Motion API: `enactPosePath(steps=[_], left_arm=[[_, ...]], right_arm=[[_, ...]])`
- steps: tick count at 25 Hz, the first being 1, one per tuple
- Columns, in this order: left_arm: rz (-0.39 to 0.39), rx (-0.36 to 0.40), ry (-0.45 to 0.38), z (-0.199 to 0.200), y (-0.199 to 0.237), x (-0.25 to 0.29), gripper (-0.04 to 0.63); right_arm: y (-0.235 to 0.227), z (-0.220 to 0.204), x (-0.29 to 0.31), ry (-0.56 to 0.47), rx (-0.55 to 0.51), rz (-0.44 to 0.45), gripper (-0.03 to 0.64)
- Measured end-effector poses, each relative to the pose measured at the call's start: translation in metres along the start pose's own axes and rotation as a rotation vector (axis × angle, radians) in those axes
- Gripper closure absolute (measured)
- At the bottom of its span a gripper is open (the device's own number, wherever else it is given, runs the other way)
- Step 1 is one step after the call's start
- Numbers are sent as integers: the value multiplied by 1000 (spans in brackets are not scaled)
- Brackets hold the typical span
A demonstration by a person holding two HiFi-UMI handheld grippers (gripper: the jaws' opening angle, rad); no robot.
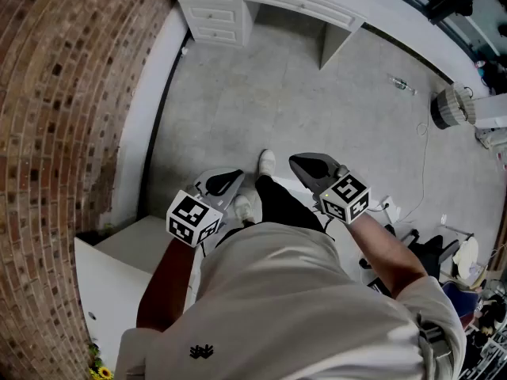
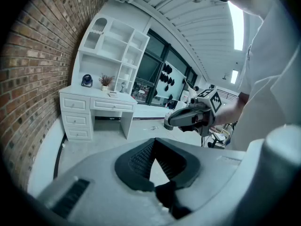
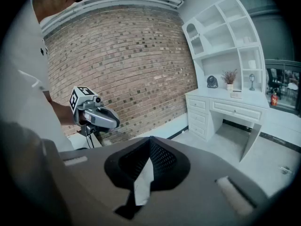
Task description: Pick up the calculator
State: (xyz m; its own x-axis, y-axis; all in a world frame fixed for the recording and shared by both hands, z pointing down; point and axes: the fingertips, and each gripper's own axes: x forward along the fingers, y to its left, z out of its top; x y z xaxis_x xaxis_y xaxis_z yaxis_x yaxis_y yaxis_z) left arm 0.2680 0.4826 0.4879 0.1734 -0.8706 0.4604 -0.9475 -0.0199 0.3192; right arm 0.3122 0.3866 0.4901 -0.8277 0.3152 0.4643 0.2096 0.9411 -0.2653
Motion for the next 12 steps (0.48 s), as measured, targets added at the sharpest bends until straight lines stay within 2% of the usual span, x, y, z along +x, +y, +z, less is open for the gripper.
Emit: enactPosePath(steps=[9, 12], left_arm=[[0, 20, 15, 56, 67, 31, 589], [-11, 41, 34, 85, 89, 53, 546]], right_arm=[[-68, 46, 45, -5, -12, 22, 606], [-96, 62, 53, -13, -5, 33, 606]])
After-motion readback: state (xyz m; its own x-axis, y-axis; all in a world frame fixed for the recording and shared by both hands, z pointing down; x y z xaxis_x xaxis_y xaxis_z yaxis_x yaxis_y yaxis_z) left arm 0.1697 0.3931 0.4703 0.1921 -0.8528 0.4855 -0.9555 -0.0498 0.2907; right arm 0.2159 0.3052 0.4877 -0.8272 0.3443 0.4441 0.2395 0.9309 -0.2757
